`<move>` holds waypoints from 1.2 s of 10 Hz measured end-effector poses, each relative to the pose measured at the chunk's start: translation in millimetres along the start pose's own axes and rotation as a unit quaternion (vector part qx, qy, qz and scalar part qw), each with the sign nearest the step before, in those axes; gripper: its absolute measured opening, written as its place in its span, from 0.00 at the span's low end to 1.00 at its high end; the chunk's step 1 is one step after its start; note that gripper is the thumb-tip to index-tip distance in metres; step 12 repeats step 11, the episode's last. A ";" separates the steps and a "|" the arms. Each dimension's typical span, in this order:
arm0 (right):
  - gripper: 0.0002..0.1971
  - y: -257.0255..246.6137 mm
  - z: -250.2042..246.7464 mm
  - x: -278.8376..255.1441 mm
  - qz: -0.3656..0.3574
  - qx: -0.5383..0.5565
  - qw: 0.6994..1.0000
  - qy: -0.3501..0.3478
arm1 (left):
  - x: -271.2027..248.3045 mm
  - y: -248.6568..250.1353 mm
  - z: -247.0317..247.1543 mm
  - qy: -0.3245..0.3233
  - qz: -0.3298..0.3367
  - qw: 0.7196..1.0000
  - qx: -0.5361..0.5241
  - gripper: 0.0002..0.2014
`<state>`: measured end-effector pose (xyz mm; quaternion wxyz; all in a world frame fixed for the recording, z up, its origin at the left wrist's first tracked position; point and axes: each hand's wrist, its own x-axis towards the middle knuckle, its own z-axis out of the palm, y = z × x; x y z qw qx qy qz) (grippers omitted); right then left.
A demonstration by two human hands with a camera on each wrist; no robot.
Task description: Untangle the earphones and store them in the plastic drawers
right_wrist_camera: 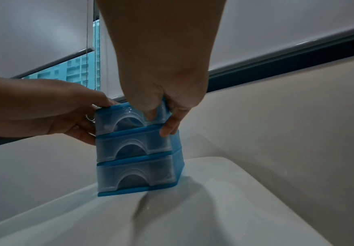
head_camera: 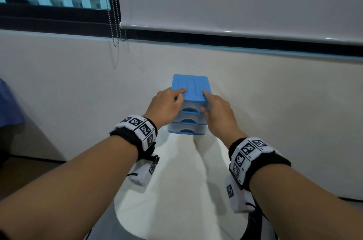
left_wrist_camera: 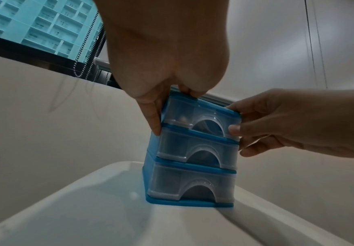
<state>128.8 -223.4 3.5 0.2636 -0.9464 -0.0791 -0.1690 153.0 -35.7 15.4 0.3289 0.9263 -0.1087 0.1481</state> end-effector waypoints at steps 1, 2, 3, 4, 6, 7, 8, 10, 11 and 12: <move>0.29 -6.0 -3.0 0.2 0.025 0.003 1.000 -0.007 | 0.3 6.1 -3.6 -0.023 0.000 1.000 0.018 0.23; 0.29 -9.5 -6.3 1.2 0.037 -0.004 0.999 -0.021 | 0.2 5.9 -7.8 -0.037 -0.005 0.999 0.015 0.23; 0.27 -10.4 -6.5 1.4 0.037 -0.012 0.999 -0.022 | -0.2 3.2 -9.1 -0.039 0.002 0.999 0.011 0.23; 0.28 -10.5 -5.6 0.6 0.034 -0.012 0.999 -0.019 | -2.3 3.5 -9.7 -0.035 0.007 0.999 0.015 0.23; 0.26 -7.8 -5.4 1.5 0.028 -0.030 0.999 -0.013 | 1.0 1.0 -7.1 -0.025 0.014 1.000 0.008 0.23; 0.28 -3.7 -3.4 1.7 0.019 -0.019 1.000 -0.017 | 3.3 -1.4 -4.6 -0.006 0.016 1.000 0.007 0.23; 0.27 0.0 -4.3 2.9 0.034 0.006 0.999 -0.018 | 2.1 -4.3 -6.1 -0.006 0.023 1.000 0.013 0.22; 0.25 0.7 -13.9 3.5 0.036 0.011 0.998 -0.058 | 3.2 -10.4 -3.8 -0.017 0.051 0.998 0.042 0.21; 0.32 9.8 -8.1 2.8 0.018 -0.027 0.995 -0.096 | 9.2 -13.1 -13.3 -0.083 0.040 0.995 0.043 0.25; 0.32 9.8 -8.1 2.8 0.018 -0.027 0.995 -0.096 | 9.2 -13.1 -13.3 -0.083 0.040 0.995 0.043 0.25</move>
